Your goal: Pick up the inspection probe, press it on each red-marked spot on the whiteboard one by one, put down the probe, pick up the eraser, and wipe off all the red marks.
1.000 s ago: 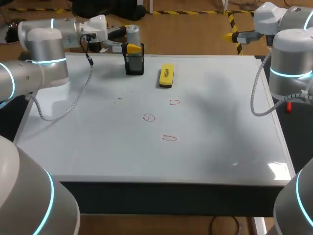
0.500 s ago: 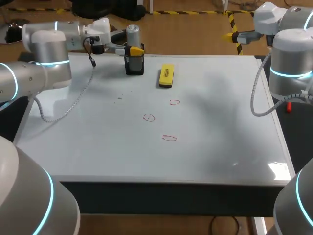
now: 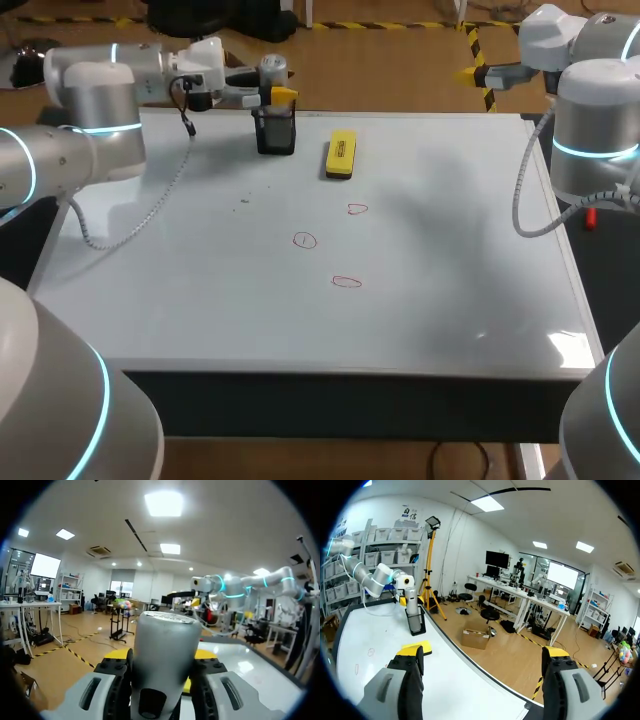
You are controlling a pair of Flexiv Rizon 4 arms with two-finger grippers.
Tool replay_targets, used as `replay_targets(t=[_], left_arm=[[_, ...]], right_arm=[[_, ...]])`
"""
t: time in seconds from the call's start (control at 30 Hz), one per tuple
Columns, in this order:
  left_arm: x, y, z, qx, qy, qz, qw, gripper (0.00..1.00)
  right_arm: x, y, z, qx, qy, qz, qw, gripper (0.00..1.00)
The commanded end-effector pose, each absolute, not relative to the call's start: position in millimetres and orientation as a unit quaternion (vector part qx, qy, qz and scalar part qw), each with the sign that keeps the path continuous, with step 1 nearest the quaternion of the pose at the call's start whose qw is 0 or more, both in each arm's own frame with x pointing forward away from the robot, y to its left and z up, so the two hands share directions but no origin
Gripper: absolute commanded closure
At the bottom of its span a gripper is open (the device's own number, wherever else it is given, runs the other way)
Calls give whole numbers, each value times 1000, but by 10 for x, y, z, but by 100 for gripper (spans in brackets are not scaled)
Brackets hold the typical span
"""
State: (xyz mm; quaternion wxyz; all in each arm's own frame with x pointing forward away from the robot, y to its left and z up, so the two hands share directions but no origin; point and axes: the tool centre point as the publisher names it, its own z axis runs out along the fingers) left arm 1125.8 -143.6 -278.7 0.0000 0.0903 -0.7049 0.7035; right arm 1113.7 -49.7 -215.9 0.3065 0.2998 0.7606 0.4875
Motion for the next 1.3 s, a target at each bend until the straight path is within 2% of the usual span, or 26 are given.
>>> replay_targets(t=[0.03, 0.9, 1.3], left_arm=[[11259, -1427, -2755, 86, -704, 705, -2, 100], [11433, -1368, -2055, 46, -712, 699, -46, 100], [11285, -1298, -1614, 28, -713, 699, -50, 100]], right_arm=[[11140, -500, -2163, 299, 760, 488, 306, 0], [11140, -500, -2163, 299, 760, 488, 306, 0], [11140, -500, -2163, 299, 760, 488, 306, 0]])
